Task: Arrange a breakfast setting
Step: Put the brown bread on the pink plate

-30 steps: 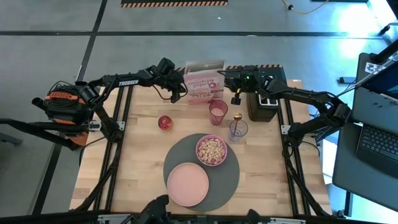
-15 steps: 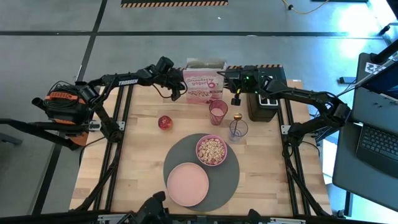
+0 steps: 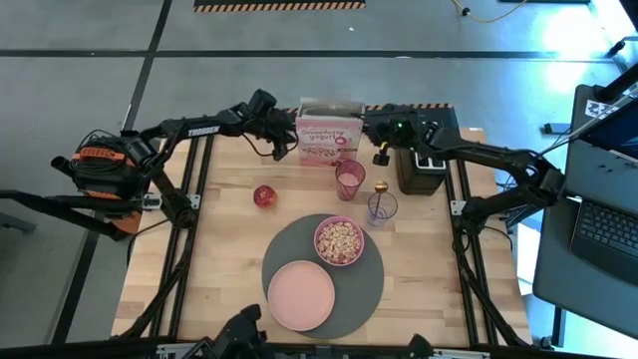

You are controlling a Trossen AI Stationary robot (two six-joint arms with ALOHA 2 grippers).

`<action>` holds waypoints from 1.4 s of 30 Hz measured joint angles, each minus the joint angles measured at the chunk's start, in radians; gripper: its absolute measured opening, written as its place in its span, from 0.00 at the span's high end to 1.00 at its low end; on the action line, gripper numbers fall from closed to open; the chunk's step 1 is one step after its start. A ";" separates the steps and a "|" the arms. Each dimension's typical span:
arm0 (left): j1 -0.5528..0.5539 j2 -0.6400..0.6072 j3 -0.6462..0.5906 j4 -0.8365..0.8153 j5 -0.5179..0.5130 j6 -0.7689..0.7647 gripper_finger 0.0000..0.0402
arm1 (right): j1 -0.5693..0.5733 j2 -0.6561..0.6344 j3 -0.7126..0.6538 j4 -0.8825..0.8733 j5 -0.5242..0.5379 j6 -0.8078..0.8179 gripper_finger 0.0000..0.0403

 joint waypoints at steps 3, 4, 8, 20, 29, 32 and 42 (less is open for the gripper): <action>0.007 -0.031 0.000 -0.013 -0.015 0.007 1.00 | 0.000 -0.039 0.000 -0.009 0.001 -0.012 1.00; 0.008 -0.046 0.000 -0.016 -0.021 0.007 1.00 | 0.000 -0.055 0.000 -0.014 0.001 -0.013 1.00; 0.014 -0.120 0.000 -0.044 -0.023 0.008 1.00 | 0.000 -0.133 0.000 -0.068 0.038 -0.016 1.00; -0.066 -0.435 0.000 -0.141 -0.015 0.005 1.00 | 0.004 -0.384 -0.008 -0.369 0.054 0.026 1.00; -0.178 -0.489 0.000 -0.157 -0.022 -0.011 1.00 | 0.094 -0.494 -0.120 -0.390 0.436 0.496 1.00; -0.205 -0.489 0.000 -0.157 -0.022 0.034 1.00 | 0.091 -0.523 -0.135 -0.398 0.426 0.549 1.00; -0.238 -0.531 0.000 -0.140 -0.104 0.042 1.00 | 0.034 -0.558 -0.135 -0.461 0.418 0.904 0.88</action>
